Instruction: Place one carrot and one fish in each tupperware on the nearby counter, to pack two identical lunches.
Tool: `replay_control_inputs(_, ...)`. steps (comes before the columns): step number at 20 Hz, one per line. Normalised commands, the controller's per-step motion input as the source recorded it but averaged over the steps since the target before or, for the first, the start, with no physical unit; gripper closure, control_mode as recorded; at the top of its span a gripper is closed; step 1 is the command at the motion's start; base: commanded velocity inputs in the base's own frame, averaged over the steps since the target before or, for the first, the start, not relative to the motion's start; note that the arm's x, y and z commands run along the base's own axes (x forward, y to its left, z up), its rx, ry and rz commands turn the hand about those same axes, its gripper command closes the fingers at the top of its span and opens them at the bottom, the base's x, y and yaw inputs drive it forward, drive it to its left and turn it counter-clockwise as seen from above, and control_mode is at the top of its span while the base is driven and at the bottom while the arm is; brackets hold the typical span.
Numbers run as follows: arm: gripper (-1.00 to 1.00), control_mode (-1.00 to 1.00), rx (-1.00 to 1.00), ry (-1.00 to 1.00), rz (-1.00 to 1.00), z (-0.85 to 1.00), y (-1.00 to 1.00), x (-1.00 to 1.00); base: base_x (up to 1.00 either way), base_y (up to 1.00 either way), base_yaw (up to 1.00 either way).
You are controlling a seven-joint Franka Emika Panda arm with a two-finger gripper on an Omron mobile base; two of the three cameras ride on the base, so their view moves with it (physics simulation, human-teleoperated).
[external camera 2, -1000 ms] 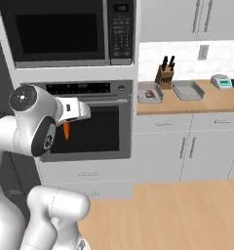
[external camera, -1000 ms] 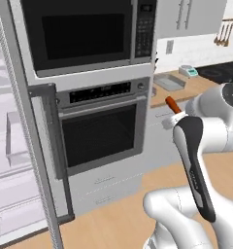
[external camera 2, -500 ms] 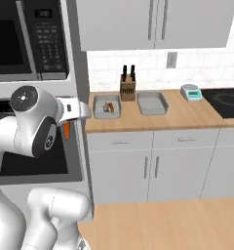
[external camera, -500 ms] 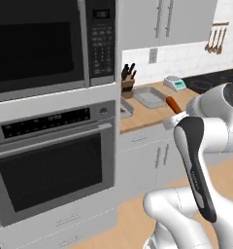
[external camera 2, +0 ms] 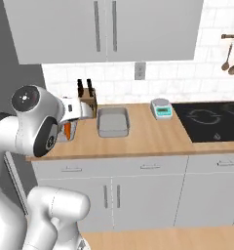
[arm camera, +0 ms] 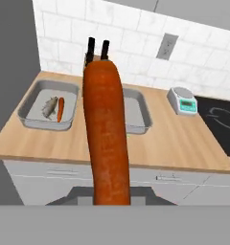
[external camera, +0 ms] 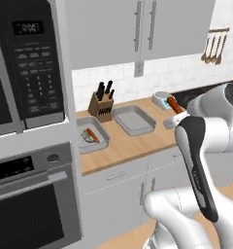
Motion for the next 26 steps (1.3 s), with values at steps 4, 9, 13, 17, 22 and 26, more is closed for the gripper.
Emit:
replay_control_inputs(4,1.0,1.0,0.0,0.0,0.0,0.0,0.0,0.0,1.0,-0.04,0.12)
replay_control_inputs(9,1.0,-1.0,0.0,0.01,0.01,-0.13,-0.08,0.09,0.72,-0.03,0.1)
replay_control_inputs(13,1.0,-1.0,0.0,0.11,0.0,-0.59,-0.76,0.26,0.0,0.0,0.0)
replay_control_inputs(17,1.0,-1.0,0.0,0.11,0.0,-0.89,-0.49,0.52,0.0,0.0,0.0)
replay_control_inputs(22,1.0,-1.0,0.0,0.11,0.0,-0.85,0.01,0.83,0.0,0.0,0.0)
replay_control_inputs(26,1.0,-1.0,0.0,0.23,0.0,-0.53,0.21,0.75,0.0,0.0,0.0)
